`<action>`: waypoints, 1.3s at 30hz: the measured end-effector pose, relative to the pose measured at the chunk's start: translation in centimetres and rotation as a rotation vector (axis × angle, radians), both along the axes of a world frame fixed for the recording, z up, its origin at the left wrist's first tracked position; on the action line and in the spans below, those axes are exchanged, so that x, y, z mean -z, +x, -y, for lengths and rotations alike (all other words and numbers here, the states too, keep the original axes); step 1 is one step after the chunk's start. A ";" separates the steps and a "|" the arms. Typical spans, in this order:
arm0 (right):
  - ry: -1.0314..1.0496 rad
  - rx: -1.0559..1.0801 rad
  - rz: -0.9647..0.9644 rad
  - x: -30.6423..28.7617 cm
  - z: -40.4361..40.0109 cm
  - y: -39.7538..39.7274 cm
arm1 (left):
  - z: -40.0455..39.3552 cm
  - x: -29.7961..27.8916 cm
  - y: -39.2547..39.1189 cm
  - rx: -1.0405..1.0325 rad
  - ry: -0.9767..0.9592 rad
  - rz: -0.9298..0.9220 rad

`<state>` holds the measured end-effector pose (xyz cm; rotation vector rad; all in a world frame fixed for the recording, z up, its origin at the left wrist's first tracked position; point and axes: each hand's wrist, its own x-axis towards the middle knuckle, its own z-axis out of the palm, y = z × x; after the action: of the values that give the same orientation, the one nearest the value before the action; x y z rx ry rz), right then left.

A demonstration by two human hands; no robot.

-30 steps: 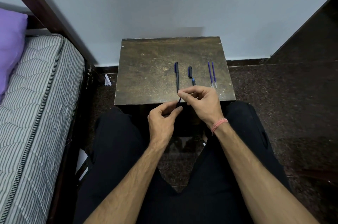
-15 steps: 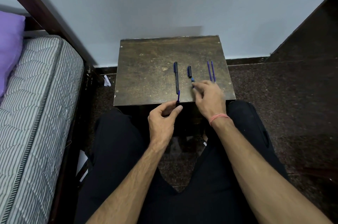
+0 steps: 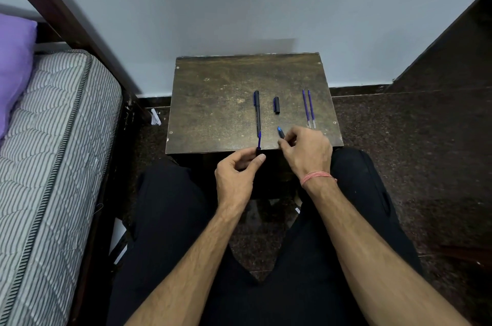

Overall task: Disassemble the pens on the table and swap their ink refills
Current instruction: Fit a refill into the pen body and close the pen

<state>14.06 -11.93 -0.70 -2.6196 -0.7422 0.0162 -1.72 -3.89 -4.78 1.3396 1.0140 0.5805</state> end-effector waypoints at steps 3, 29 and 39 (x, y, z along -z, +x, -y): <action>0.031 0.003 -0.042 0.0 -0.1 0.2 | 0.1 -0.1 -0.1 0.005 -0.005 0.001; 0.873 -0.047 -1.185 -2.5 0.0 0.3 | 0.6 0.2 0.1 0.153 -0.088 -0.034; 0.811 -0.077 -1.173 -2.3 -0.1 0.1 | 0.6 0.0 0.2 0.151 -0.090 -0.030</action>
<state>14.13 -11.84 1.59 -1.4110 -0.2844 0.9517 -1.54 -4.45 -4.82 1.3346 0.9429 0.3980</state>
